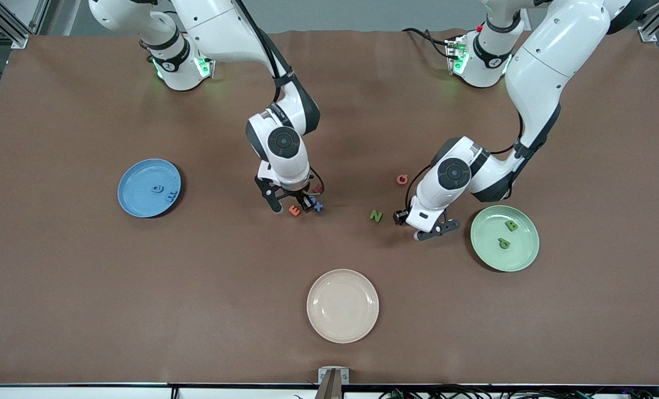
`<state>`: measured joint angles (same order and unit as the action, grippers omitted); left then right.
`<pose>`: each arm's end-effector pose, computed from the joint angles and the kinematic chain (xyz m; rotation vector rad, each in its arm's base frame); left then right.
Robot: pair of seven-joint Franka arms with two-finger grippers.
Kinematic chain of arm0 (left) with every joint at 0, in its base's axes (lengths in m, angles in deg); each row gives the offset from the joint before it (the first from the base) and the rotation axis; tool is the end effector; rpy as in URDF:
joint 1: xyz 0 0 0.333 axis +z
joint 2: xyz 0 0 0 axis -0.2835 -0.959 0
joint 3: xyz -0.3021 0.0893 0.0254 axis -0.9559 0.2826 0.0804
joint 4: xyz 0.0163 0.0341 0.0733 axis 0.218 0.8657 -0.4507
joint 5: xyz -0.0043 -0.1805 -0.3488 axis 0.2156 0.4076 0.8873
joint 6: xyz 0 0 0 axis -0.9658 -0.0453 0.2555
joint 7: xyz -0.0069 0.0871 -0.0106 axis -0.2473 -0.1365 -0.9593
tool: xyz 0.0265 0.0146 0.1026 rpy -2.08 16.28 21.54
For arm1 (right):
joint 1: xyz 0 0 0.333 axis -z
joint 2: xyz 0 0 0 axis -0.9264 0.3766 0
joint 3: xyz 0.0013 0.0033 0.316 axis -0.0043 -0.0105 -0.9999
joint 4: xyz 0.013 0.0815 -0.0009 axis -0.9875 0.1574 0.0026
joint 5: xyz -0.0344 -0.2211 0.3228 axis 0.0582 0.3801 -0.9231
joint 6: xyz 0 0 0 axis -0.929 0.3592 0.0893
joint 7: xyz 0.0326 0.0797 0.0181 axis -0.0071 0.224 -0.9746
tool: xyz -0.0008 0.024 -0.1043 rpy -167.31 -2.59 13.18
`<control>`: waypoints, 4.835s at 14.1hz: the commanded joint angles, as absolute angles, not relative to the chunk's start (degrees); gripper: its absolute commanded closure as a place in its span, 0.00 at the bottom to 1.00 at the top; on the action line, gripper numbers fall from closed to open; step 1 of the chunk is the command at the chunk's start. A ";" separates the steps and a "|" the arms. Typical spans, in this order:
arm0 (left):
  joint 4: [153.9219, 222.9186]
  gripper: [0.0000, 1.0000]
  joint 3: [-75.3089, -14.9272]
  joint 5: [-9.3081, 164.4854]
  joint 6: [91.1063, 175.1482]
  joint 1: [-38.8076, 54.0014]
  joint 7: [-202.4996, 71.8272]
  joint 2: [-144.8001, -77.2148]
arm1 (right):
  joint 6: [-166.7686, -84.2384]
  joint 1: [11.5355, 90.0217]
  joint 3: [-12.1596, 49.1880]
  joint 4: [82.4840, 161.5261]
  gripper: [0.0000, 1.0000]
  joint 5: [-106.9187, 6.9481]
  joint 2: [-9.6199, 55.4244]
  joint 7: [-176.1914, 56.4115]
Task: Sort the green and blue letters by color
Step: 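Grasp green u with the left gripper while the right gripper grasps blue c, then move the green u and blue c to their plates with both grippers, then open both grippers to drop the green u and blue c on plates, then grasp green Z with the left gripper while the right gripper grasps blue x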
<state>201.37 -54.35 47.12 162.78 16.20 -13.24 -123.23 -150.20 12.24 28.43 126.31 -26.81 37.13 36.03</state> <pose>0.5439 -0.2845 0.1691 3.0198 0.4811 -0.0370 0.4913 0.4328 0.1916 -2.7357 1.5155 -0.0226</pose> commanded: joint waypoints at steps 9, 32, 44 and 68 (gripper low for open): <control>201.47 0.63 -54.13 44.34 162.65 15.86 -11.85 -123.18 | -150.68 10.57 28.89 123.18 0.43 -27.73 40.22 39.00; 199.36 0.99 -56.32 43.02 143.76 28.41 -26.06 -111.75 | -135.12 20.06 31.51 132.89 1.00 -26.59 25.48 5.65; 201.56 0.00 -56.76 43.02 143.41 35.54 -36.45 -112.90 | -139.69 39.72 35.13 161.40 1.00 -16.31 1.29 -31.17; 187.67 0.00 -56.70 35.29 152.63 3.66 30.32 -129.42 | -143.83 15.34 34.33 139.81 0.00 -24.13 18.75 -5.64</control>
